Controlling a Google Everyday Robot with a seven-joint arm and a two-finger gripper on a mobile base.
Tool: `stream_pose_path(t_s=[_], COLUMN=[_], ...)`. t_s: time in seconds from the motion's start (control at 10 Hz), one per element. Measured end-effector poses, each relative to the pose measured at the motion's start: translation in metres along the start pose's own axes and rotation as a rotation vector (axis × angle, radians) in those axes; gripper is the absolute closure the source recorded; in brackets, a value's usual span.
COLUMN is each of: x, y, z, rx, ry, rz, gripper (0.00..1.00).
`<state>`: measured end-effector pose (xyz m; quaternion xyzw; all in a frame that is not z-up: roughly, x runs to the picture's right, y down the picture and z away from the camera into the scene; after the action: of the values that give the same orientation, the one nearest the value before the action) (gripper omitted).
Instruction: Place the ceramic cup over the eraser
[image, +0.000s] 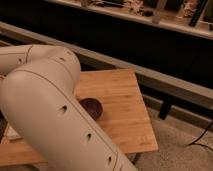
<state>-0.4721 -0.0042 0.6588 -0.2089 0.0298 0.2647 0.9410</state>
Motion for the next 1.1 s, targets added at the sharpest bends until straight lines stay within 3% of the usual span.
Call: stream_pose_path(t_s=[0.3, 0.7, 0.8, 1.0, 1.1], x=[0.011, 0.034, 0.034, 0.034, 0.034], y=[-0.002, 0.010, 0.008, 0.013, 0.013], z=[0.037, 0.100, 0.101, 0.100, 0.101], rx=[-0.054, -0.181, -0.181, -0.186, -0.186], ry=[0.036, 0.057, 0.054, 0.056, 0.056], rz=[0.028, 0.041, 0.043, 0.039, 0.039], gripper=[1.00, 1.00, 0.99, 0.85, 0.73])
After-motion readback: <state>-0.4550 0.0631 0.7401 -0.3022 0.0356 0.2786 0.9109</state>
